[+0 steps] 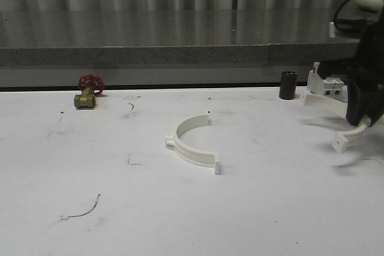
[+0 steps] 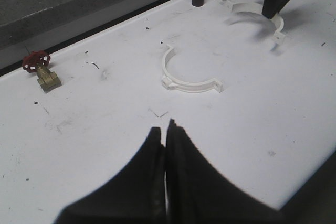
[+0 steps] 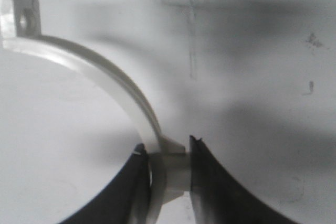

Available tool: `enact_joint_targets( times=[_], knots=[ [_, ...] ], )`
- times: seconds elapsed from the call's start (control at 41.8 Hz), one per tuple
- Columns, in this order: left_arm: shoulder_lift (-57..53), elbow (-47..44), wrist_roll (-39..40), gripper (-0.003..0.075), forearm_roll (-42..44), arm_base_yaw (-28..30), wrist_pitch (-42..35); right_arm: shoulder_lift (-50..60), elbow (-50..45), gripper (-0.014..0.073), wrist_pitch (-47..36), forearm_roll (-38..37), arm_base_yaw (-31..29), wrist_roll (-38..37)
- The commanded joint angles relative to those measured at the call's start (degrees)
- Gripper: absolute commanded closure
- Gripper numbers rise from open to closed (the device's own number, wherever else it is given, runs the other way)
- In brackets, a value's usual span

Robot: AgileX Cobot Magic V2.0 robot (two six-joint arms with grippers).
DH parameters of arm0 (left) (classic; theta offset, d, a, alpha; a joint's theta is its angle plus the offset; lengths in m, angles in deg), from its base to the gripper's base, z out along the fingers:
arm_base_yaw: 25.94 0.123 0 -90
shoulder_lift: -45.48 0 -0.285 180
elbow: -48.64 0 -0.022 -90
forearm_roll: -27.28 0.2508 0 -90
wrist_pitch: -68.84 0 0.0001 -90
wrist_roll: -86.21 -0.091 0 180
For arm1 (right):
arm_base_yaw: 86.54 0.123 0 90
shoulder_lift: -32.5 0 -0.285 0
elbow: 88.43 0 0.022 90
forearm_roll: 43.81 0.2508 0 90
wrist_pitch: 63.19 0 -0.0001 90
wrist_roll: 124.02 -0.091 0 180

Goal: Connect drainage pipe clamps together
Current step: 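Lift the half-clamp with the right gripper and carry it toward the first half, then lower the half-clamp so its ends meet the first half, forming a ring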

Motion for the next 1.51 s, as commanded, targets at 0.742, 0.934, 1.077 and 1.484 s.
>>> enact_joint_targets(
  times=[0.742, 0.934, 1.077, 1.484],
  knots=[
    [0.1, 1.6, 0.2, 0.0741, -0.7, 0.0, -4.3, 12.5, 13.8, 0.0511, 8.3, -10.6, 16.9, -18.2],
    [0.1, 1.6, 0.2, 0.0741, -0.7, 0.0, -4.3, 10.4, 13.8, 0.0511, 8.2, -13.8, 19.4, -23.1],
    [0.1, 1.6, 0.2, 0.0741, -0.7, 0.0, -4.3, 7.2, 13.8, 0.0511, 8.1, -13.6, 20.2, -23.3],
    [0.1, 1.6, 0.2, 0.0741, -0.7, 0.0, -4.3, -0.7, 13.8, 0.0511, 5.1, -11.6, 21.5, -24.4]
  ],
)
